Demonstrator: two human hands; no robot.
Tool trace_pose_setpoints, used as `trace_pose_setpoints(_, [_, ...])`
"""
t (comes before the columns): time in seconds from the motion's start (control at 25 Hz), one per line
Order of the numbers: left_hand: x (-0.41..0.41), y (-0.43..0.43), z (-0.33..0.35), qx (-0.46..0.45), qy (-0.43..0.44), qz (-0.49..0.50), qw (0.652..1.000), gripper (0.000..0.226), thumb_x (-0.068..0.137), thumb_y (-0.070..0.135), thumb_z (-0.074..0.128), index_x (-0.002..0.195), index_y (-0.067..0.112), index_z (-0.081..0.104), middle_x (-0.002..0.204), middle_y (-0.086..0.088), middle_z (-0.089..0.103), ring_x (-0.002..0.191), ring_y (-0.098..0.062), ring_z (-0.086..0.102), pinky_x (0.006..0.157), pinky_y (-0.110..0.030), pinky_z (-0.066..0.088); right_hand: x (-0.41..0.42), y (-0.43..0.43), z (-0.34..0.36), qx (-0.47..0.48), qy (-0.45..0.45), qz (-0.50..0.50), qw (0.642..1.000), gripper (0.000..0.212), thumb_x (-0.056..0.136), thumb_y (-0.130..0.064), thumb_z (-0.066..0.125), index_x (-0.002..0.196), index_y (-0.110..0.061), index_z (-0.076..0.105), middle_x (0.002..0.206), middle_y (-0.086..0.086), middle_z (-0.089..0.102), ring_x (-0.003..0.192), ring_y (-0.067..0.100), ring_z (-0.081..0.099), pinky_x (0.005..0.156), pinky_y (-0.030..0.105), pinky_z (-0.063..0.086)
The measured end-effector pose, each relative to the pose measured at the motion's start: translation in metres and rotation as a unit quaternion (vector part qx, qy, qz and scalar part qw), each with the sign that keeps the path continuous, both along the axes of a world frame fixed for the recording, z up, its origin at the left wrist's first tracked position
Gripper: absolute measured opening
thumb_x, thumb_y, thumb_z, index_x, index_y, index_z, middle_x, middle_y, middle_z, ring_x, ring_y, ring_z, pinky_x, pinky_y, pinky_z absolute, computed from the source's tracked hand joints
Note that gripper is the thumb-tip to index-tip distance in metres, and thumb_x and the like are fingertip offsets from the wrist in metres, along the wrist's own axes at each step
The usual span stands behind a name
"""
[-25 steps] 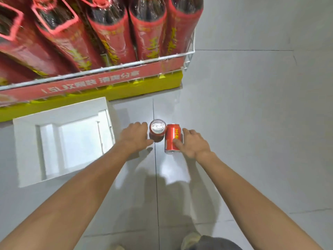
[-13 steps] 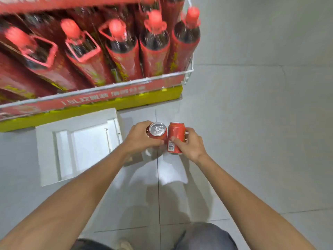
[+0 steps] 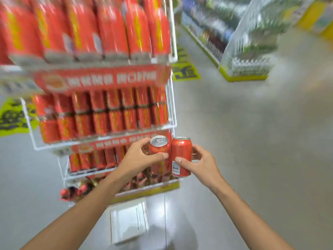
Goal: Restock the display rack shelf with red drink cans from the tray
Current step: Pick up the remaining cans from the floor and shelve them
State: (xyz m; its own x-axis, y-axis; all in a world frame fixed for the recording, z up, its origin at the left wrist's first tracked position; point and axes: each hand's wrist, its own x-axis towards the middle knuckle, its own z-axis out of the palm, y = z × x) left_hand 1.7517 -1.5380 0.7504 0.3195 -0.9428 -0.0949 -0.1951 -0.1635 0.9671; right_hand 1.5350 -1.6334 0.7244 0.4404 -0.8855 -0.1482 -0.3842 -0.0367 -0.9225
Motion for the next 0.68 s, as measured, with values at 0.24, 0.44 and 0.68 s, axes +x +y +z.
trace_pose_setpoints(0.24, [0.029, -0.011, 0.21, -0.098, -0.083, 0.102, 0.986, 0.042, 0.069, 0.032, 0.094, 0.098, 0.016, 0.068, 0.082, 0.004, 0.074, 0.066, 0.007, 0.064, 0.064, -0.013, 0.049, 0.053, -0.017, 0.205, -0.157, -0.032, -0.012, 0.987, 0.05, 0.065, -0.052, 0.094, 0.105, -0.034, 0.072, 0.096, -0.017, 0.078, 0.087, -0.006, 0.07, 0.071, 0.013, 0.05])
trace_pose_setpoints(0.44, [0.061, -0.056, 0.302, -0.163, -0.099, 0.199, 0.961, 0.044, 0.062, 0.044, 0.094, 0.09, 0.016, 0.073, 0.081, 0.002, 0.075, 0.073, -0.013, 0.07, 0.065, -0.03, 0.055, 0.107, -0.064, 0.303, -0.261, -0.037, -0.028, 0.964, 0.063, 0.066, -0.066, 0.088, 0.111, -0.027, 0.071, 0.099, -0.012, 0.076, 0.09, 0.003, 0.071, 0.083, 0.029, 0.059])
trace_pose_setpoints(0.68, [0.104, -0.161, 0.344, -0.117, -0.123, 0.32, 0.932, 0.053, 0.054, 0.052, 0.093, 0.071, 0.006, 0.072, 0.061, 0.001, 0.064, 0.058, -0.016, 0.055, 0.056, -0.03, 0.04, 0.174, -0.163, 0.356, -0.311, 0.013, -0.028, 0.95, 0.094, 0.062, -0.084, 0.077, 0.129, -0.02, 0.06, 0.121, 0.003, 0.073, 0.117, 0.027, 0.068, 0.089, 0.04, 0.055])
